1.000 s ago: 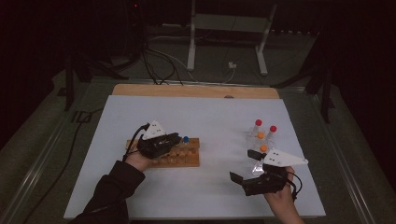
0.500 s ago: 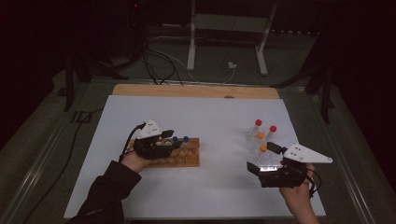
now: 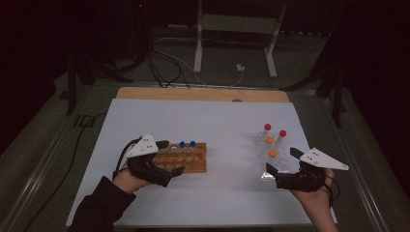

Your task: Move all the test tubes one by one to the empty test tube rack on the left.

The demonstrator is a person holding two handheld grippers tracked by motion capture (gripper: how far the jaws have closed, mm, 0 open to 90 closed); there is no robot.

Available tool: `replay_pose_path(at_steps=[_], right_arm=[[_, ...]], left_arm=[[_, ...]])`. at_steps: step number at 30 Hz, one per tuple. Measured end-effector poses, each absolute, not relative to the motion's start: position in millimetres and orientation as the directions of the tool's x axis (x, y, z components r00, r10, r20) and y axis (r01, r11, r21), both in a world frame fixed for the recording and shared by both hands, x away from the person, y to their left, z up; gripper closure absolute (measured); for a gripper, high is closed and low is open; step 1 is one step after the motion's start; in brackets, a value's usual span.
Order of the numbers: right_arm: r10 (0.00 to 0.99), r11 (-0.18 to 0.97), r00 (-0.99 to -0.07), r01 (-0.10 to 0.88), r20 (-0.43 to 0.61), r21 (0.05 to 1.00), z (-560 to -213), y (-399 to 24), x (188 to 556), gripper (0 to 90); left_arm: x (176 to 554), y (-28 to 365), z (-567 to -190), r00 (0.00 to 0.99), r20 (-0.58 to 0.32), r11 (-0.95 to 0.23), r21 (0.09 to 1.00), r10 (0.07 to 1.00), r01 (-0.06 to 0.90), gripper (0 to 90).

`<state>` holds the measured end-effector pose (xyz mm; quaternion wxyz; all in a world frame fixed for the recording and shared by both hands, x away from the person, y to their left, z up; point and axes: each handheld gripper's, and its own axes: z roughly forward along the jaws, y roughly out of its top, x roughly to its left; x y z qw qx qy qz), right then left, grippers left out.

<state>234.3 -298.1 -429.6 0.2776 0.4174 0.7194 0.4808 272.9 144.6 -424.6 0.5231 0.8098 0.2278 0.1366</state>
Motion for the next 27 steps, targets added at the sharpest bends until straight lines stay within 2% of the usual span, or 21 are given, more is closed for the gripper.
replay_pose_path(at_steps=[6, 11, 13, 18, 20, 27], right_arm=[[0.880, 0.199, -0.474, 0.385, 0.008, 0.901, -441.0, -309.4, 235.7, 1.3], [0.888, 0.214, -0.459, 0.424, 0.005, 0.880, -449.4, -313.7, 236.4, 8.8], [0.890, 0.224, -0.457, 0.445, 0.004, 0.867, -452.3, -314.4, 237.7, 17.1], [0.893, 0.240, -0.450, 0.487, 0.006, 0.840, -458.1, -314.5, 241.5, 30.6], [0.894, 0.238, -0.447, 0.498, 0.012, 0.834, -459.8, -313.7, 243.6, 39.4], [0.897, 0.254, -0.442, 0.500, -0.008, 0.828, -465.3, -306.7, 257.0, 52.3]], left_arm=[[264.1, 144.7, -426.5, 0.877, -0.007, -0.363, 0.909, 0.480, 0.206, 0.9], [261.8, 144.4, -428.5, 0.883, -0.008, -0.375, 0.904, 0.469, 0.208, 0.9], [261.7, 144.2, -430.1, 0.883, -0.011, -0.379, 0.901, 0.469, 0.212, 0.9], [262.3, 144.2, -432.2, 0.885, -0.015, -0.386, 0.897, 0.465, 0.218, 0.9], [262.2, 143.6, -432.5, 0.887, -0.017, -0.385, 0.897, 0.462, 0.218, 0.9], [262.8, 142.5, -433.4, 0.887, -0.013, -0.392, 0.894, 0.462, 0.217, 0.9]])
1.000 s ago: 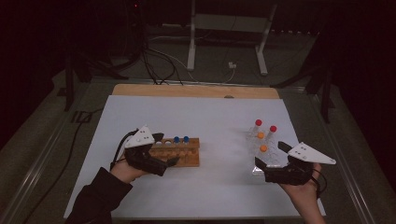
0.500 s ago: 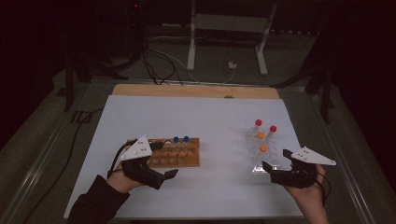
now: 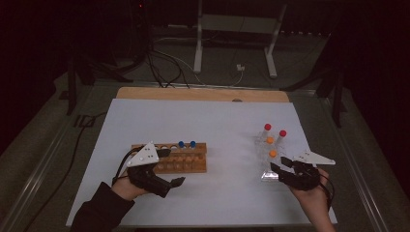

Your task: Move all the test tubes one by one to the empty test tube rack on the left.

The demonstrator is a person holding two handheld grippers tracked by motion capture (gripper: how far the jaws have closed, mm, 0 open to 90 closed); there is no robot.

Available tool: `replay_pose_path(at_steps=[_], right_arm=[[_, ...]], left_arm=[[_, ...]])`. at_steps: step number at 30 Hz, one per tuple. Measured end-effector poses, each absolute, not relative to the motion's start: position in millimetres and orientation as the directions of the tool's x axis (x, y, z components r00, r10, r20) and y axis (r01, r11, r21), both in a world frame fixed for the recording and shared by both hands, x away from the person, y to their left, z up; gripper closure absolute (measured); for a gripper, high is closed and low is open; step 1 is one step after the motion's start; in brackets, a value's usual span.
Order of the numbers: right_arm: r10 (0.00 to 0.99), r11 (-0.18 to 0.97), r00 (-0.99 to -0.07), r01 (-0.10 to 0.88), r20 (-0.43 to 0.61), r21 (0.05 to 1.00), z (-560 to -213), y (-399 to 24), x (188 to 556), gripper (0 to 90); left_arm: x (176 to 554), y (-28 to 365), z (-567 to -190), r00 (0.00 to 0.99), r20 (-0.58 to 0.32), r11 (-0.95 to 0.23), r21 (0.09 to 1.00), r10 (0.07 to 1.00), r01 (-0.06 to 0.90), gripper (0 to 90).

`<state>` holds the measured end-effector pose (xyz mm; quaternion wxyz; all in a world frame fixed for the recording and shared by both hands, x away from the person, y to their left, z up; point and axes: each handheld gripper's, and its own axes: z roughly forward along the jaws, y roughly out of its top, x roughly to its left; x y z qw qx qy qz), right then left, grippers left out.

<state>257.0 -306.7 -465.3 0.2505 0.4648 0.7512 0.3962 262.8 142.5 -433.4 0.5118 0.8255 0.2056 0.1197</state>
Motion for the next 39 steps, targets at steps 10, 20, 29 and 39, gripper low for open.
replay_pose_path(at_steps=[10, 20, 29, 39], right_arm=[[0.894, 0.283, -0.448, 0.530, -0.019, 0.800, -473.4, -296.9, 273.3, 68.9], [0.893, 0.301, -0.447, 0.496, -0.058, 0.815, -466.7, -295.7, 270.0, 74.6], [0.892, 0.289, -0.445, 0.420, -0.082, 0.860, -441.0, -296.9, 256.9, 74.7], [0.863, 0.290, -0.498, 0.346, -0.088, 0.892, -420.0, -282.5, 244.4, 74.7]], left_arm=[[263.5, 142.5, -434.1, 0.887, -0.014, -0.394, 0.893, 0.461, 0.219, 0.9], [264.5, 142.2, -435.2, 0.890, -0.021, -0.396, 0.890, 0.455, 0.224, 0.9], [262.7, 139.6, -429.6, 0.894, -0.020, -0.393, 0.894, 0.447, 0.216, 0.9], [262.9, 129.4, -419.9, 0.908, -0.017, -0.393, 0.898, 0.419, 0.198, 1.0]])
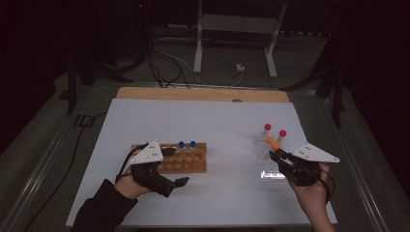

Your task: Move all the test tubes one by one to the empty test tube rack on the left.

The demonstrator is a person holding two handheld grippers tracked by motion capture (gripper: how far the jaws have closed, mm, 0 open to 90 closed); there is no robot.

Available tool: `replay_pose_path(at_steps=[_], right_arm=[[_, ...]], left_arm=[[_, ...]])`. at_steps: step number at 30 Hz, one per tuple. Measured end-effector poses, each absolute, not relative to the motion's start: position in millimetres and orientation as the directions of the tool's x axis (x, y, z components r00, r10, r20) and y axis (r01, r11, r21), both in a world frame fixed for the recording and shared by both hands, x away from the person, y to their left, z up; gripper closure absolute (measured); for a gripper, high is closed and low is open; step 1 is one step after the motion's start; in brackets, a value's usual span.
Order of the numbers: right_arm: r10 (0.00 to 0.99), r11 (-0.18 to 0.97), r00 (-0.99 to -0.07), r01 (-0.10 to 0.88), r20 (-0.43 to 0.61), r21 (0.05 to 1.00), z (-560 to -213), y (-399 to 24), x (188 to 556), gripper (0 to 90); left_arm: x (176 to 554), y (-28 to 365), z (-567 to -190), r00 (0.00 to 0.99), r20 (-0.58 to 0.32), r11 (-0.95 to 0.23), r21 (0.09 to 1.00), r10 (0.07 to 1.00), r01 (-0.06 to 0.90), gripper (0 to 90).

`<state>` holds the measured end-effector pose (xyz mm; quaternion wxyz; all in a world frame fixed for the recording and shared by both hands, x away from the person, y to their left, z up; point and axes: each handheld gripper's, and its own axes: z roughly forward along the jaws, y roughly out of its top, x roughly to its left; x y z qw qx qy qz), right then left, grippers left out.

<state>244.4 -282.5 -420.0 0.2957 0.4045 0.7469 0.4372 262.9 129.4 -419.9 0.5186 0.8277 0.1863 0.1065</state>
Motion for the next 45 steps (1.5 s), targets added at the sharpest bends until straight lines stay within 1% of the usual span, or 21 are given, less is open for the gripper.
replay_pose_path(at_steps=[7, 13, 21, 22, 23, 25, 27, 29, 33, 39, 41, 44, 45], right_arm=[[0.815, 0.334, -0.574, 0.342, -0.087, 0.878, -427.0, -258.0, 242.3, 74.7], [0.771, 0.367, -0.632, 0.341, -0.078, 0.865, -435.2, -238.6, 239.5, 74.7], [0.727, 0.398, -0.683, 0.337, -0.069, 0.853, -444.5, -220.0, 232.5, 74.7], [0.722, 0.405, -0.688, 0.338, -0.071, 0.850, -445.1, -218.8, 231.9, 74.7], [0.720, 0.404, -0.691, 0.339, -0.066, 0.850, -445.9, -217.3, 231.2, 74.7], [0.711, 0.411, -0.700, 0.337, -0.067, 0.847, -447.4, -214.6, 230.3, 74.7], [0.703, 0.418, -0.708, 0.337, -0.065, 0.843, -448.9, -212.0, 229.5, 74.7], [0.698, 0.424, -0.713, 0.337, -0.067, 0.841, -450.5, -209.7, 229.0, 74.7], [0.688, 0.434, -0.723, 0.336, -0.067, 0.836, -451.9, -206.7, 227.5, 74.7], [0.682, 0.432, -0.728, 0.333, -0.063, 0.838, -451.4, -205.2, 226.1, 74.7], [0.682, 0.431, -0.729, 0.334, -0.060, 0.838, -451.6, -205.5, 226.3, 74.7], [0.681, 0.433, -0.730, 0.334, -0.060, 0.837, -451.5, -205.1, 226.2, 74.7], [0.679, 0.435, -0.731, 0.331, -0.063, 0.837, -451.4, -205.0, 226.1, 74.7]], left_arm=[[262.9, 112.0, -412.5, 0.928, 0.003, -0.391, 0.907, 0.372, 0.153, 1.2], [264.1, 88.6, -409.6, 0.947, 0.001, -0.397, 0.908, 0.320, 0.133, 1.6], [267.5, 55.3, -416.7, 0.963, -0.009, -0.407, 0.905, 0.268, 0.121, 8.3], [267.5, 52.1, -417.3, 0.965, -0.007, -0.409, 0.905, 0.263, 0.118, 10.6], [267.3, 48.6, -418.1, 0.965, -0.004, -0.410, 0.905, 0.261, 0.114, 15.0], [267.8, 41.8, -419.9, 0.966, -0.003, -0.412, 0.904, 0.257, 0.113, 18.2], [268.0, 34.5, -422.0, 0.967, 0.001, -0.420, 0.901, 0.254, 0.109, 23.5], [268.6, 28.0, -423.7, 0.969, 0.008, -0.422, 0.901, 0.246, 0.100, 30.5], [271.7, 17.5, -426.0, 0.964, 0.017, -0.424, 0.900, 0.264, 0.100, 41.1], [275.0, 6.3, -428.8, 0.961, 0.032, -0.430, 0.898, 0.275, 0.093, 51.3], [275.8, 3.6, -430.0, 0.964, 0.030, -0.432, 0.897, 0.264, 0.091, 54.6], [276.0, 0.1, -430.9, 0.964, 0.035, -0.437, 0.895, 0.264, 0.087, 60.9], [276.2, -0.6, -430.8, 0.967, 0.030, -0.439, 0.894, 0.253, 0.088, 65.0]])
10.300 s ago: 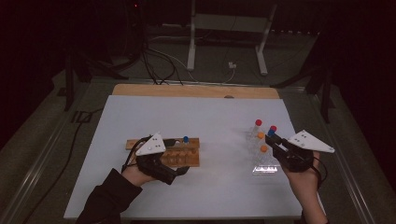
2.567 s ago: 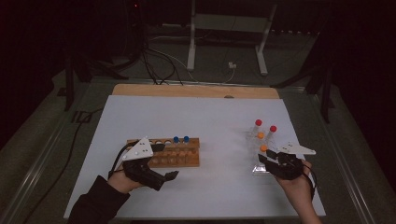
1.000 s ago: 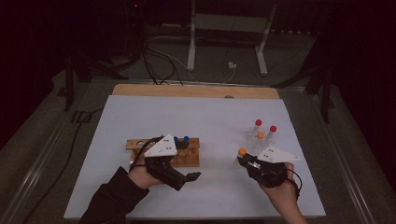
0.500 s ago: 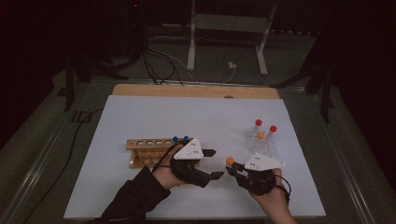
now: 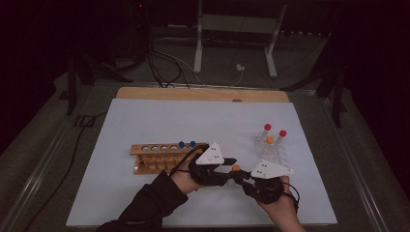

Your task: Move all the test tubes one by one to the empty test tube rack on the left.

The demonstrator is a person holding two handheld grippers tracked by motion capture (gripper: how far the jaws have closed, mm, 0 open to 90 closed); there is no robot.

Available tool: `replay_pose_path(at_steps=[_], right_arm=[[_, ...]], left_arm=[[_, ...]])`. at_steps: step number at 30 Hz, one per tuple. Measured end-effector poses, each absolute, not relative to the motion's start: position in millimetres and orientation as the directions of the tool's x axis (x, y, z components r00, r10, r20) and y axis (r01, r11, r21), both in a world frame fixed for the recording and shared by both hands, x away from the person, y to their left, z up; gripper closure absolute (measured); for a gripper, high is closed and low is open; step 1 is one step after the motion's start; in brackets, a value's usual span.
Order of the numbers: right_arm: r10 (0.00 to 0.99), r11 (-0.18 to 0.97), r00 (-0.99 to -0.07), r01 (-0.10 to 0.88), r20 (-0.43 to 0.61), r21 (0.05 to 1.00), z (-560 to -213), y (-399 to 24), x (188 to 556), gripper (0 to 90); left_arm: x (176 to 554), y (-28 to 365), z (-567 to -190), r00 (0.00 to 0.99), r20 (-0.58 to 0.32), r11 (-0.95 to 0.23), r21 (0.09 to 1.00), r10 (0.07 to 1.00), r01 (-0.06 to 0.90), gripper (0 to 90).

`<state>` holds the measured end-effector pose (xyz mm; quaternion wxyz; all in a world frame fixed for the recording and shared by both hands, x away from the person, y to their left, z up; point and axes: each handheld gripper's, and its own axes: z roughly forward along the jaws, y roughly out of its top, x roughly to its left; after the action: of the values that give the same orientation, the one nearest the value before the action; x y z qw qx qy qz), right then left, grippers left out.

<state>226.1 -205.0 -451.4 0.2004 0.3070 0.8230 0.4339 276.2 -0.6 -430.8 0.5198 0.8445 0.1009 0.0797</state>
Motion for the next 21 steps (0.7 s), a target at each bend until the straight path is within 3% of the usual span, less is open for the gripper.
replay_pose_path(at_steps=[2, 9, 18, 21], right_arm=[[0.679, 0.434, -0.731, 0.330, -0.064, 0.838, -451.0, -205.0, 226.0, 74.7], [0.686, 0.408, -0.726, 0.326, -0.051, 0.853, -448.7, -206.8, 225.1, 72.3], [0.702, 0.371, -0.711, 0.318, -0.040, 0.872, -444.9, -215.3, 224.5, 53.1], [0.712, 0.355, -0.701, 0.314, -0.037, 0.881, -443.6, -217.6, 224.5, 42.4]], left_arm=[[275.8, -2.0, -430.5, 0.967, 0.044, -0.442, 0.894, 0.251, 0.074, 70.0], [275.7, 0.2, -424.9, 0.962, 0.072, -0.435, 0.899, 0.265, 0.053, 71.8], [275.5, 26.6, -406.0, 0.945, 0.089, -0.423, 0.904, 0.314, 0.055, 71.9], [275.2, 39.4, -400.7, 0.936, 0.099, -0.425, 0.903, 0.337, 0.057, 71.9]])
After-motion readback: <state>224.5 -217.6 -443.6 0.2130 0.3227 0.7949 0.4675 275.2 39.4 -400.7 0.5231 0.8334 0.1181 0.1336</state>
